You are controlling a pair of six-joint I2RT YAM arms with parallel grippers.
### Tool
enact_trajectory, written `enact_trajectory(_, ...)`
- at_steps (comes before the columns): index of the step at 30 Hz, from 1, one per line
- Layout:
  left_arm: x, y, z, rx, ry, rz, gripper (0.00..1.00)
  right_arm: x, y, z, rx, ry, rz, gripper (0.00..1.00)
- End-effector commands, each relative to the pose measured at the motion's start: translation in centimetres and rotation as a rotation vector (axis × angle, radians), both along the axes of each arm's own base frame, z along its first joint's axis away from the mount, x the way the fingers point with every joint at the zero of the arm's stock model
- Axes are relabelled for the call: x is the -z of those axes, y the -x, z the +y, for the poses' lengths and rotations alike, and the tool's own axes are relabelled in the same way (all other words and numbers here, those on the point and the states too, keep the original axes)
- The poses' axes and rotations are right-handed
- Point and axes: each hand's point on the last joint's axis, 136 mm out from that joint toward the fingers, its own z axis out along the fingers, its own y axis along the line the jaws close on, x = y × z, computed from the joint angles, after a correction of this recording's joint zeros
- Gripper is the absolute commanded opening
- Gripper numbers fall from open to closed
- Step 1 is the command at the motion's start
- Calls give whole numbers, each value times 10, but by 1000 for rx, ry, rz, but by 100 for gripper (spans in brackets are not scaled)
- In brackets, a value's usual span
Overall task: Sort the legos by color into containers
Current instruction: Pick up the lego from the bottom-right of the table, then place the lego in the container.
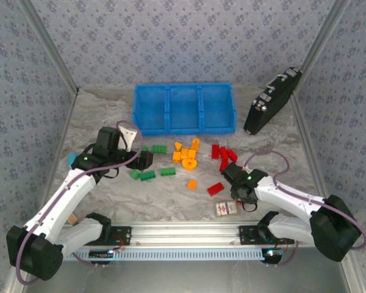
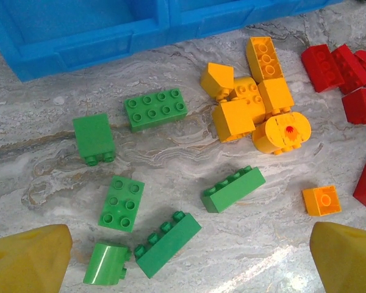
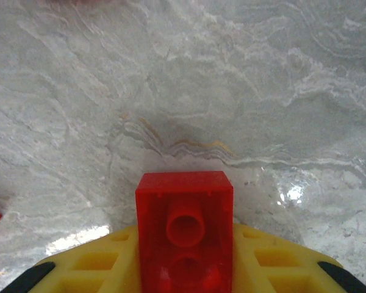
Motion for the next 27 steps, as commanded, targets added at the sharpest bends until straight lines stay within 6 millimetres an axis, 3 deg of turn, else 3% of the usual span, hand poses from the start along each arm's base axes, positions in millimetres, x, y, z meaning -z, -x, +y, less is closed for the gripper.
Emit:
enact_trajectory(1,-6,-3,-7,23,21,-20,100,-8,-10,3,-6,-7,-15,34)
enact_trajectory(3,-5,-3,-7,23,18,-18,100,-14,-15,3,-21,1,-20,32)
enact_trajectory(6,-4,-4,-6,21,8,-27,100,-38,-30,13,-91,-9,-45,32)
enact_trajectory(9,-1,-5,-3,14,-7,-37,100,-78,-50,27,-194,-22,-74,32)
enact_trajectory(13,0,-7,3,-12,-25,-68,100,-131,-101,47,-313,-12,-185,33)
enact_trajectory(18,-23,-10,20,-77,-75,-153,100,-173,-179,72,-463,82,-308,34)
enact_trajectory(23,-37,-3,18,-53,-44,-195,100,-189,-255,91,-522,112,-389,34)
enact_trajectory(27,-70,-6,17,-78,8,-243,100,-169,-296,98,-521,115,-390,35)
